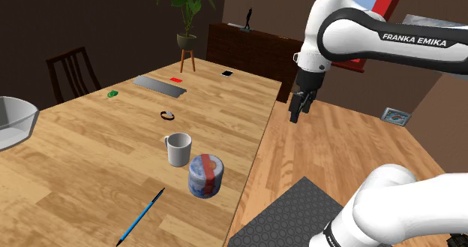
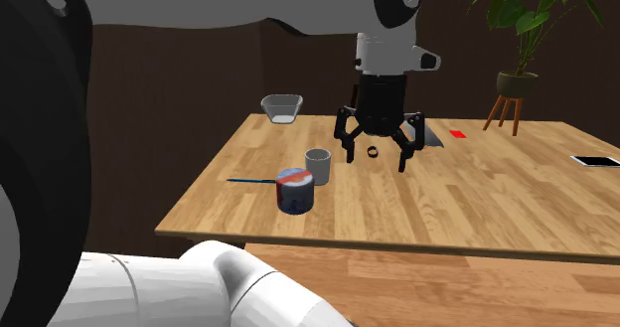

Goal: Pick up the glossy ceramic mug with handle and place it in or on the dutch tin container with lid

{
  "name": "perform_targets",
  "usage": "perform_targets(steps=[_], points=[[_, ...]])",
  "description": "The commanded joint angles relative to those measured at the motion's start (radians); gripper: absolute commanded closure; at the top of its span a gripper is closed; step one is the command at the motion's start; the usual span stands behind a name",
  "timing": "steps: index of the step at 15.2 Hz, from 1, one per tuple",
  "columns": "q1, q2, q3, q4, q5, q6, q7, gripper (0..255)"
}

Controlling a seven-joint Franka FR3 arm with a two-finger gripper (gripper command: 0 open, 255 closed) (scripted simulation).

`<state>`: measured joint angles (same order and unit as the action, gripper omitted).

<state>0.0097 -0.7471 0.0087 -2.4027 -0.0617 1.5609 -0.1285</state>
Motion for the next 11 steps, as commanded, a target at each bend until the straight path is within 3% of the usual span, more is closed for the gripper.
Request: perform_targets(steps=[1,11], points=[[0.0,0.0,0.0,0.0,0.0,0.0,0.0,0],[0.047,0.284,0.105,0.055,0.101,0.24,0.15,0]])
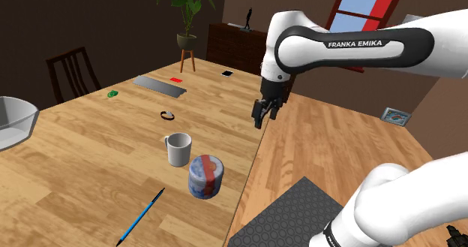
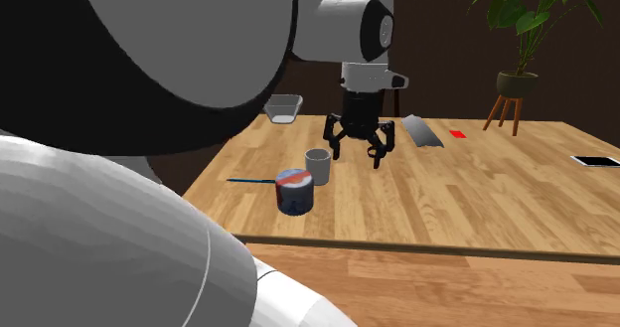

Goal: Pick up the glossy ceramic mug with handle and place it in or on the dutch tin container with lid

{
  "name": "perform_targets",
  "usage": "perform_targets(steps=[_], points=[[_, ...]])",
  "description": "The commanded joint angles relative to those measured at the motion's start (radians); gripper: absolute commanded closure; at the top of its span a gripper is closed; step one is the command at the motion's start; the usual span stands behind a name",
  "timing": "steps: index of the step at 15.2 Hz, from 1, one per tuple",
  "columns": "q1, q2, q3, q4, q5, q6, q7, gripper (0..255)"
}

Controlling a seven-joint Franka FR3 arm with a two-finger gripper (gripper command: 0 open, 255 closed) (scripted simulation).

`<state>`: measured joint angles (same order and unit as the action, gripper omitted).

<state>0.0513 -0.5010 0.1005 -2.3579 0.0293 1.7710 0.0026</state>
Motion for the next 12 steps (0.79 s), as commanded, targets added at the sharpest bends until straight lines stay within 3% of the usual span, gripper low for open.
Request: perform_targets(steps=[1,12], points=[[0.01,0.07,0.023,0.023,0.017,0.052,0.033,0],[0.049,0.449,0.113,0.244,0.034,0.234,0.184,0]])
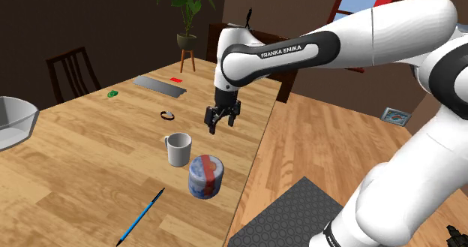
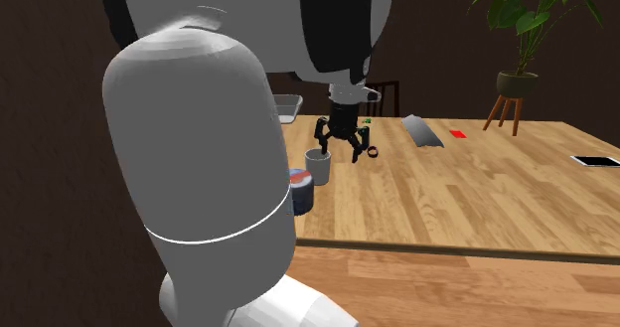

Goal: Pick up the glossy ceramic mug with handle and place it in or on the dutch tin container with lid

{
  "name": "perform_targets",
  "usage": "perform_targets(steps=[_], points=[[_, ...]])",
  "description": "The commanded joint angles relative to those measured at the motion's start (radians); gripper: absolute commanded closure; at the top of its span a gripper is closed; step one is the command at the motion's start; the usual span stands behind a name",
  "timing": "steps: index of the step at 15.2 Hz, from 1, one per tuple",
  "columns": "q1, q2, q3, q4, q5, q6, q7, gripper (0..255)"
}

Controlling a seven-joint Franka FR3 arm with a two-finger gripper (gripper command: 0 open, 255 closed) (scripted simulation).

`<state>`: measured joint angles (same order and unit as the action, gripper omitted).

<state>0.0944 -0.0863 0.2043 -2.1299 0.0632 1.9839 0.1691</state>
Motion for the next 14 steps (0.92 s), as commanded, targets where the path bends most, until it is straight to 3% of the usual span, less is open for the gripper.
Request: perform_targets(steps=[1,9,14], points=[[0.011,0.07,0.015,0.043,-0.003,0.032,0.031,0],[0.058,0.349,0.04,0.295,-0.043,0.077,0.131,0],[0.063,0.374,0.038,0.26,-0.049,0.137,0.135,0]])
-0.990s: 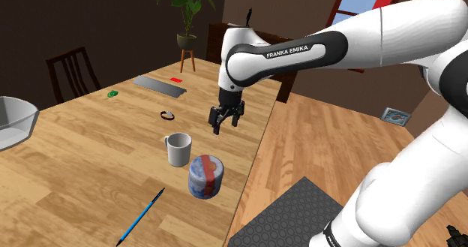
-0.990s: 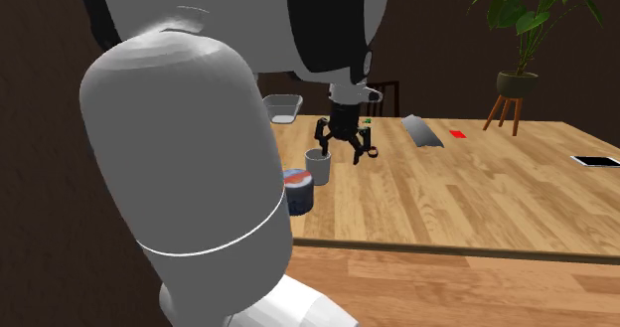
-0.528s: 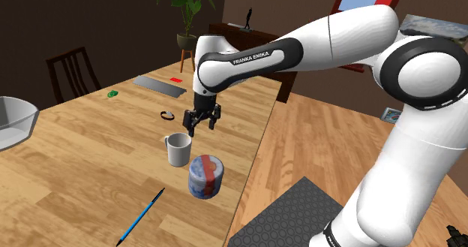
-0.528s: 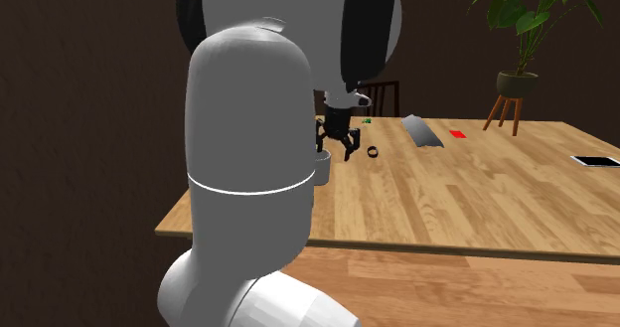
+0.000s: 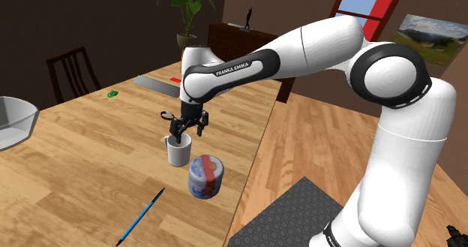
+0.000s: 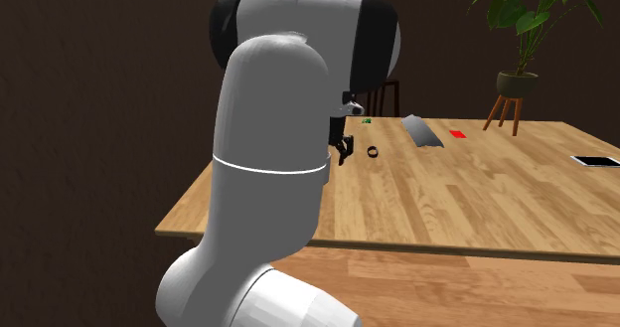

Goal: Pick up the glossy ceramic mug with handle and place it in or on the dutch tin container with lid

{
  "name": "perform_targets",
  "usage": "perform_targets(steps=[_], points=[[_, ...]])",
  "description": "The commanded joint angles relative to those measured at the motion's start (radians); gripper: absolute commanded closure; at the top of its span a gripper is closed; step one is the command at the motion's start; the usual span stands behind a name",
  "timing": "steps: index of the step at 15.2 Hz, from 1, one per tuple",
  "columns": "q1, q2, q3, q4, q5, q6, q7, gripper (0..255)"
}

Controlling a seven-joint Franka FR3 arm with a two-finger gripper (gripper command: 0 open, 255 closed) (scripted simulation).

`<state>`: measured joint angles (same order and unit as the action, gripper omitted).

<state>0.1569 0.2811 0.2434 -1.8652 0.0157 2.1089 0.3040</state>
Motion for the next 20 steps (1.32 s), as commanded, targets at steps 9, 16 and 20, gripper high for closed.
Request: perform_targets(steps=[9,16,20], points=[[0.003,0.022,-0.001,-0.021,-0.005,0.043,0.002,0],[0.003,0.022,-0.001,-0.021,-0.005,0.042,0.002,255],[0.003,0.022,-0.001,-0.021,-0.005,0.043,0.002,255]])
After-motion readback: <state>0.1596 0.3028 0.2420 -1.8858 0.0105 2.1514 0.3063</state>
